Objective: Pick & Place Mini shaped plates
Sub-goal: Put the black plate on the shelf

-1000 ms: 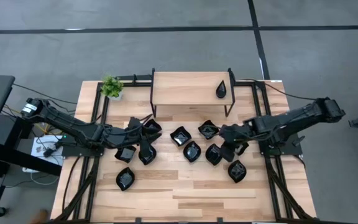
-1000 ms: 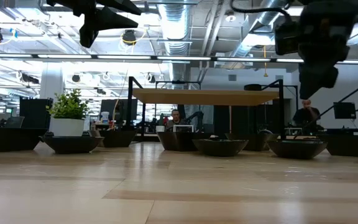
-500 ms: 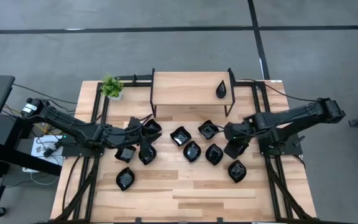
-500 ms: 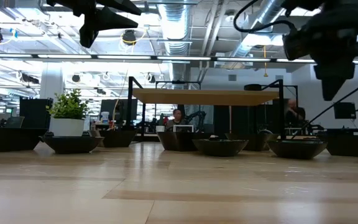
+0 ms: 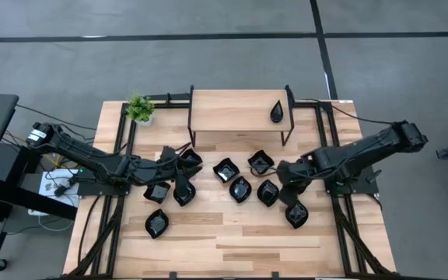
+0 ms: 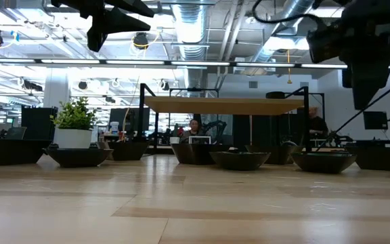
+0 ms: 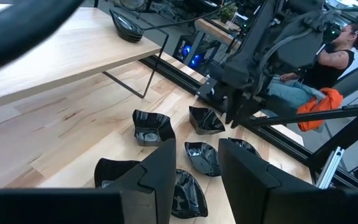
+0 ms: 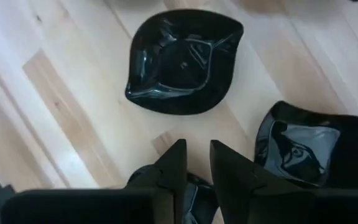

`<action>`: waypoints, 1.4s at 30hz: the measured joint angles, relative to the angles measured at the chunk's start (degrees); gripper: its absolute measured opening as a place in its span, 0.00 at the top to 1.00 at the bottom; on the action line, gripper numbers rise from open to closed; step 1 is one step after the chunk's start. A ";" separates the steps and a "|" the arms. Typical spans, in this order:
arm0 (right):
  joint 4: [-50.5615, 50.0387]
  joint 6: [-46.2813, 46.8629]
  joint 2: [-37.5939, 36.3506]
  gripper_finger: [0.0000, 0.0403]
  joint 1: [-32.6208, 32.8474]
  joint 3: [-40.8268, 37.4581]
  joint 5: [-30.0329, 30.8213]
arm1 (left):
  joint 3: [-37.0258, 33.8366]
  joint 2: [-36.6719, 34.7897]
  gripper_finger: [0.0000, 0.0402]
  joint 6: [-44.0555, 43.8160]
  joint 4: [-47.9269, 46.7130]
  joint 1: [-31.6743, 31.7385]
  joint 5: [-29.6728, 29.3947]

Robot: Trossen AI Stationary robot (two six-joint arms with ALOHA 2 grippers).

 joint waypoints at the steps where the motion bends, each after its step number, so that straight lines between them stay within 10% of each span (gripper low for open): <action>1: 0.45 -0.57 0.81 0.83 -0.04 0.00 -0.02 | 0.00 0.00 0.70 0.00 0.00 0.00 0.00; 25: -6.74 14.43 2.94 0.79 11.49 -0.05 -2.04 | 0.00 0.00 0.70 -0.11 0.11 -0.02 1.29; 42: -22.72 58.82 -13.77 0.79 11.61 -2.79 6.82 | 0.00 0.00 0.70 -0.17 0.20 -0.04 1.29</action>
